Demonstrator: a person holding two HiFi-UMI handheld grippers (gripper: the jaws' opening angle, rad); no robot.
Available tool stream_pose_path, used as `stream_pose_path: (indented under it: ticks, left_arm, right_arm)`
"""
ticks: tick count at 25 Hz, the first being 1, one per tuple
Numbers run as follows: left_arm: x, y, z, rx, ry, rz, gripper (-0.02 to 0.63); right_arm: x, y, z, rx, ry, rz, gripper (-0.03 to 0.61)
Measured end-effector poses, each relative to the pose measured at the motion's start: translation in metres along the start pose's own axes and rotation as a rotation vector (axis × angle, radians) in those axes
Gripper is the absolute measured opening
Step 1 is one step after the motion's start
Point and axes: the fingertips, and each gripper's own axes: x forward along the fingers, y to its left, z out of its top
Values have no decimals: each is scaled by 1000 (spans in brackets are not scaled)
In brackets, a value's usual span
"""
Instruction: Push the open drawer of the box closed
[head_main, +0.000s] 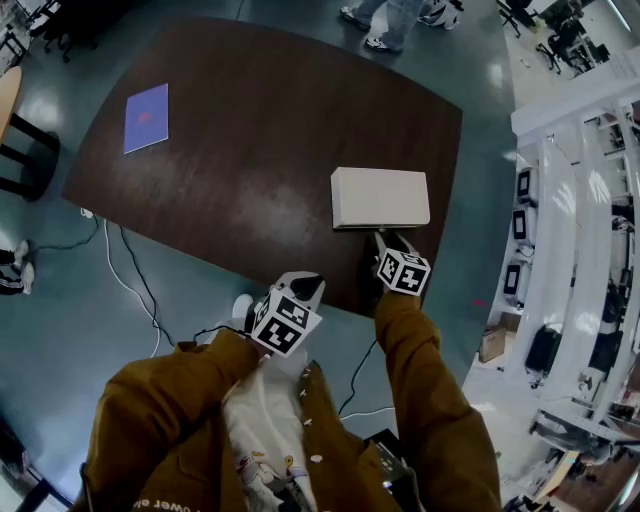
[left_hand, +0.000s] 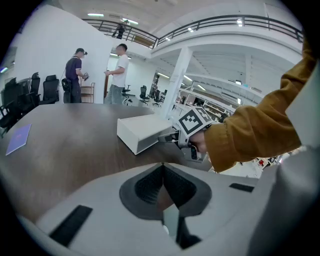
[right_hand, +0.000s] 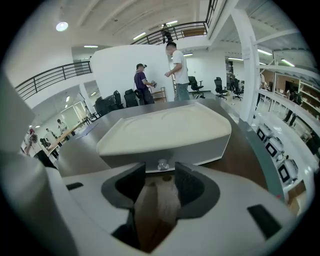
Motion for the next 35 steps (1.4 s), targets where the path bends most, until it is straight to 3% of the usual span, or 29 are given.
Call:
stream_pose_path:
  ticks: [7, 15, 18, 27, 35]
  left_arm:
    - [-8, -13, 1, 14, -18, -9, 6]
    - [-33, -38, 2, 38, -46, -56, 6]
    - [-38, -54, 5, 54, -54, -74, 6]
    - [-65, -87, -7, 44, -64, -126, 6]
    - [-94, -86, 0, 27, -118, -123, 6]
  right_arm:
    - [-45, 19, 18, -4, -95, 59, 178]
    - [-117, 50, 23, -53, -216, 111, 117]
    - [-150, 52, 23, -30, -274, 108, 48]
    - [-236, 87, 2, 98, -426, 125, 14]
    - [-276, 128, -20, -10, -427, 80, 6]
